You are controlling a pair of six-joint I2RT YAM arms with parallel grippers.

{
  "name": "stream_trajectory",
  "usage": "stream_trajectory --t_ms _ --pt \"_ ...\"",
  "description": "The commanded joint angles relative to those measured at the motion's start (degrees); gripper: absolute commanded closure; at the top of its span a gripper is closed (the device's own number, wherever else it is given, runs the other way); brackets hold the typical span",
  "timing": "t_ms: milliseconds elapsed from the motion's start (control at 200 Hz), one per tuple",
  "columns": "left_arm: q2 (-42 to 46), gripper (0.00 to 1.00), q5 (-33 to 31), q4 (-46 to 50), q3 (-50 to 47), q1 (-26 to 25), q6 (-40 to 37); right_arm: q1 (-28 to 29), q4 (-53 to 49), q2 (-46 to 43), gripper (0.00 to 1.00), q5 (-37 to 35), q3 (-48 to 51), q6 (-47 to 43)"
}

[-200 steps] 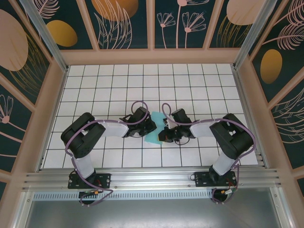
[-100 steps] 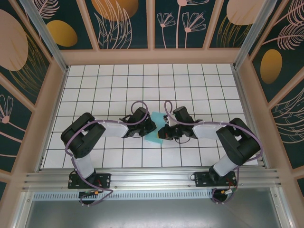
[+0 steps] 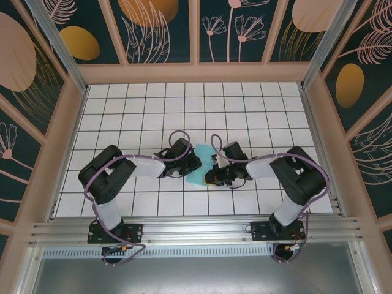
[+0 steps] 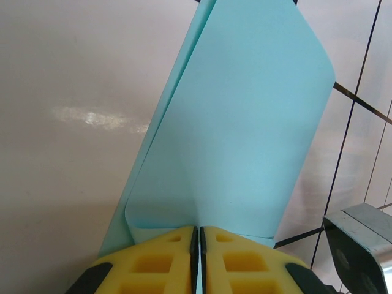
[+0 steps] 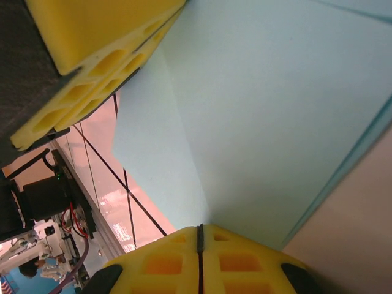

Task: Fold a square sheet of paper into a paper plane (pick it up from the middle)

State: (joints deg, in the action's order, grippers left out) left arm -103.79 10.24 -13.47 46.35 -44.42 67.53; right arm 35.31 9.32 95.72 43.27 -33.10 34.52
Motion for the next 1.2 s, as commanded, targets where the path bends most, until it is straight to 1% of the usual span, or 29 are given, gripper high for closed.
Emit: stream_trajectory --t_ms 0,80,195,280,380,605,726,846,981,1196 --pt "-1.65 0.85 -1.04 4.69 -2.09 -0.12 -1.08 0.51 -5.49 -2.09 0.90 -1.63 0.17 -1.85" --pt "-1.68 0.85 -0.92 4.60 -1.93 -0.11 -1.16 0.55 -5.76 -3.63 0.90 -0.68 -0.48 -1.50" --pt "-1.66 0.85 -0.84 4.61 -1.87 -0.07 -1.18 0.55 -6.58 -5.16 0.90 -1.22 -2.08 -0.63" --pt "-1.68 0.85 -0.79 4.51 -1.87 -0.13 -1.22 0.50 -6.85 -5.57 0.90 -2.93 -2.93 0.16" --pt "-1.66 0.85 -0.75 4.63 -1.88 -0.10 -1.24 0.53 -7.51 -3.62 0.90 -4.76 -3.43 0.63" --pt "-1.48 0.85 -0.75 4.25 -2.23 -0.13 -1.17 1.93 -6.54 0.22 0.90 -3.21 -1.13 1.95" --pt "-1.51 0.85 -0.88 4.25 -2.09 -0.11 -1.07 3.39 -7.68 0.51 0.90 -3.96 -0.15 2.51" --pt "-1.17 0.85 -1.27 4.34 -2.31 -0.13 -0.76 4.22 -10.63 -0.62 0.90 -6.88 -0.14 2.39" --pt "-1.19 0.85 -1.45 4.35 -2.48 -0.13 -0.60 4.32 -12.24 -1.98 0.91 -7.73 0.09 2.68" --pt "-1.58 0.85 -1.28 4.25 -2.38 -0.11 -0.73 4.33 -10.04 -2.97 0.91 -6.00 2.56 4.28"
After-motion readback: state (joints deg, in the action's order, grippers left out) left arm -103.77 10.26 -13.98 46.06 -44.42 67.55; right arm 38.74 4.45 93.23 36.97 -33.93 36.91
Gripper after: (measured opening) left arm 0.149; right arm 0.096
